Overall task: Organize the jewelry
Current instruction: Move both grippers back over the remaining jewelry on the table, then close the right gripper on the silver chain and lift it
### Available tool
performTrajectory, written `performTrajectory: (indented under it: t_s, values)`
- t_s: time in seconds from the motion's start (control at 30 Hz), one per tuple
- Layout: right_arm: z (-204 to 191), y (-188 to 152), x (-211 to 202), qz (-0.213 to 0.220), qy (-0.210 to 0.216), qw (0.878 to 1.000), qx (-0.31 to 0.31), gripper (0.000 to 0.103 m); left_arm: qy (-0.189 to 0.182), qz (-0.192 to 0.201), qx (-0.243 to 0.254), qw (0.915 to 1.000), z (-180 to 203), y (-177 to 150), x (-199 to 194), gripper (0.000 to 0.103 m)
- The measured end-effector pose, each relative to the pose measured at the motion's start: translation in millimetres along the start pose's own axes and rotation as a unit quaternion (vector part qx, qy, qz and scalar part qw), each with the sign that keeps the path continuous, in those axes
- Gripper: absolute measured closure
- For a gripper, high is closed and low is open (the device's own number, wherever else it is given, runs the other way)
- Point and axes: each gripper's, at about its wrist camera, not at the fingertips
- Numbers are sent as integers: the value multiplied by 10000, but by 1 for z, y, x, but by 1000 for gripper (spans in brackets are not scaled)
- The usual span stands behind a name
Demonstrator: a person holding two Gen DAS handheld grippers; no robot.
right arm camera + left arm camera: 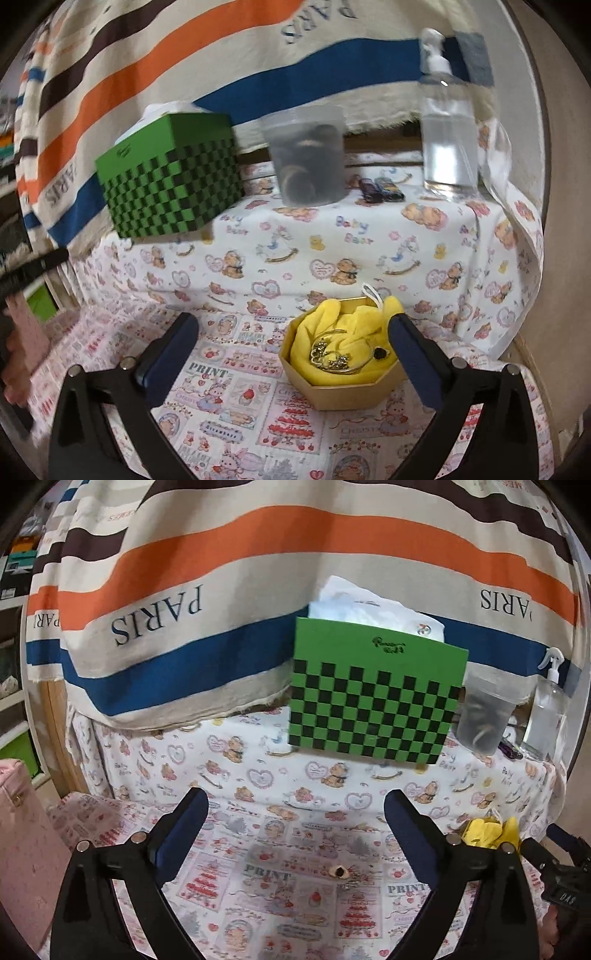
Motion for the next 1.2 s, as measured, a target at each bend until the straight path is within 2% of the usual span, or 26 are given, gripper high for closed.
performTrajectory:
  t_s: [0.07,0.13,0.3,0.4,0.5,0.53,0.6,0.8,0.9,0.97,1.03,1.1,1.2]
  values:
    - [-6,-1,1,43,-148,9998,-140,0,222,52,191,9996,-3,4,-2,1]
    - [-12,2,7,-12,-306,9995,-23,0,320,83,227,9992,-10,6,-3,0]
    - [-40,14,36,-852,410,9954,174,0,373,-213,59,9991,-27,3,14,0]
    - [-66,12,61,-1477,635,9870,75,0,472,-366,50,9982,-32,-2,26,0]
    - [-94,2,89,-2026,678,9767,-186,0,467,-674,-43,9966,-37,-5,38,0]
    - [-99,-1,94,-2105,706,9747,-257,0,641,-769,-86,9949,-39,-5,41,0]
    - [-114,-8,114,-2454,928,9637,-484,0,803,-709,-157,9941,-44,-6,41,0]
    - [-144,-24,146,-3013,991,9458,-702,1,741,-983,-481,9912,-61,-9,49,0]
    - [-157,-31,155,-3086,862,9423,-973,11,927,-1125,-476,9882,-62,-11,52,1]
    - [-165,-37,160,-3199,790,9373,-1138,27,950,-1164,-470,9875,-61,-12,53,0]
    - [-168,-41,166,-3303,710,9328,-1254,36,966,-1164,-448,9875,-60,-12,52,0]
    - [-172,-43,168,-3232,607,9346,-1360,40,980,-1158,-412,9876,-58,-11,51,0]
    - [-171,-41,170,-3224,663,9359,-1257,53,920,-1167,-409,9880,-57,-9,46,0]
Point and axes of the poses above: each gripper's, at about its wrist camera, not at the fingertips, and x roughly the way its jaws point, z to its right, y to its top, and after that the axes turned 4 degrees about x, right-handed
